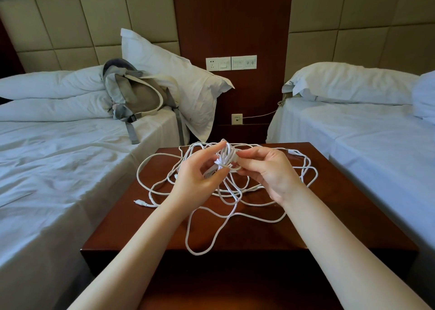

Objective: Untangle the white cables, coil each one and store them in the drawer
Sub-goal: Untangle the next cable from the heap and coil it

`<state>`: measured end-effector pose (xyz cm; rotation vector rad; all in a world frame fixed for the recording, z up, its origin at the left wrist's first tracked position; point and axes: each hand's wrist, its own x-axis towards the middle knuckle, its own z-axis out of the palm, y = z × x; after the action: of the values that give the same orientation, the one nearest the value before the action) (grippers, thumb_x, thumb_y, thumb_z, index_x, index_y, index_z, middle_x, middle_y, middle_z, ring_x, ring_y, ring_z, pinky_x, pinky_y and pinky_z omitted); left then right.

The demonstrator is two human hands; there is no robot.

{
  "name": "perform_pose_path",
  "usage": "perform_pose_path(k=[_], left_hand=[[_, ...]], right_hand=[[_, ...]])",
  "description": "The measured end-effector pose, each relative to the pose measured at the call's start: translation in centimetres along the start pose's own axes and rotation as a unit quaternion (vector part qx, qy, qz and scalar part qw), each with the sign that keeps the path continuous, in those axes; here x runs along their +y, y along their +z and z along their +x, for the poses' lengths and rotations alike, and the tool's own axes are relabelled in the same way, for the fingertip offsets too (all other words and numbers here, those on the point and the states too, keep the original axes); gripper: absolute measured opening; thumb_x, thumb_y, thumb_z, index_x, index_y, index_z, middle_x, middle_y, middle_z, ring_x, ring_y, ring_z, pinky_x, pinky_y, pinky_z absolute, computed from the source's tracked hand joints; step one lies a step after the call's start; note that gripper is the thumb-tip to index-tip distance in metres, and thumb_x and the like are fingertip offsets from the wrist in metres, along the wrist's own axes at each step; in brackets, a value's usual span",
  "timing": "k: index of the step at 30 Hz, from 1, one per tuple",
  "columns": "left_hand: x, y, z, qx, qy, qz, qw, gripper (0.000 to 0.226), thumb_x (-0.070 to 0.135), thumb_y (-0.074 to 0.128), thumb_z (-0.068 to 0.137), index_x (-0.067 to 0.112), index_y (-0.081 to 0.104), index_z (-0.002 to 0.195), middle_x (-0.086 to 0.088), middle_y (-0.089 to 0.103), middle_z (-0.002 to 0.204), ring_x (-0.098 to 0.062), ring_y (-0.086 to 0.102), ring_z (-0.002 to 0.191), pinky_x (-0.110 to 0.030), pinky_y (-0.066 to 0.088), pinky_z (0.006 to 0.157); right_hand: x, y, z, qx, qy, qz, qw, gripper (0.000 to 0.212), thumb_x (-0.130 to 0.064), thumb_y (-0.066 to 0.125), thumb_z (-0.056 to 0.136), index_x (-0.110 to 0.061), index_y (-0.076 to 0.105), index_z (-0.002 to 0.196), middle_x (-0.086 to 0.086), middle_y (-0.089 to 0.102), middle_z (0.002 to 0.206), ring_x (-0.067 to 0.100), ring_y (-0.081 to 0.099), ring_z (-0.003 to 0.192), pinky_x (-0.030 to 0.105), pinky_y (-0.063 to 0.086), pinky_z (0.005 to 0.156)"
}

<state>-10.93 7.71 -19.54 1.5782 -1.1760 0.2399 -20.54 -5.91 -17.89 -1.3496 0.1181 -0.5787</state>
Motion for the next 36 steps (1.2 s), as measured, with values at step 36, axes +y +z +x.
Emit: perform_pose_path(k=[36], left_hand=[[1.7, 0.7, -0.4, 0.036, -0.072, -0.064, 0.995, 0.027, 0.000, 0.064, 0.084, 0.026, 0.058, 0.092, 0.002, 0.064, 0.067, -0.003, 0.059, 0.050, -0.014, 0.043, 0.049]], right_hand=[[-1.2, -0.9, -0.1, -0.042, -0.071, -0.163, 0.983, 0.009, -0.001, 0.071, 0.079, -0.005, 0.066, 0.085, 0.003, 0.069, 0.070, 0.012, 0.063, 0.061, 0.024, 0.057, 0.063]])
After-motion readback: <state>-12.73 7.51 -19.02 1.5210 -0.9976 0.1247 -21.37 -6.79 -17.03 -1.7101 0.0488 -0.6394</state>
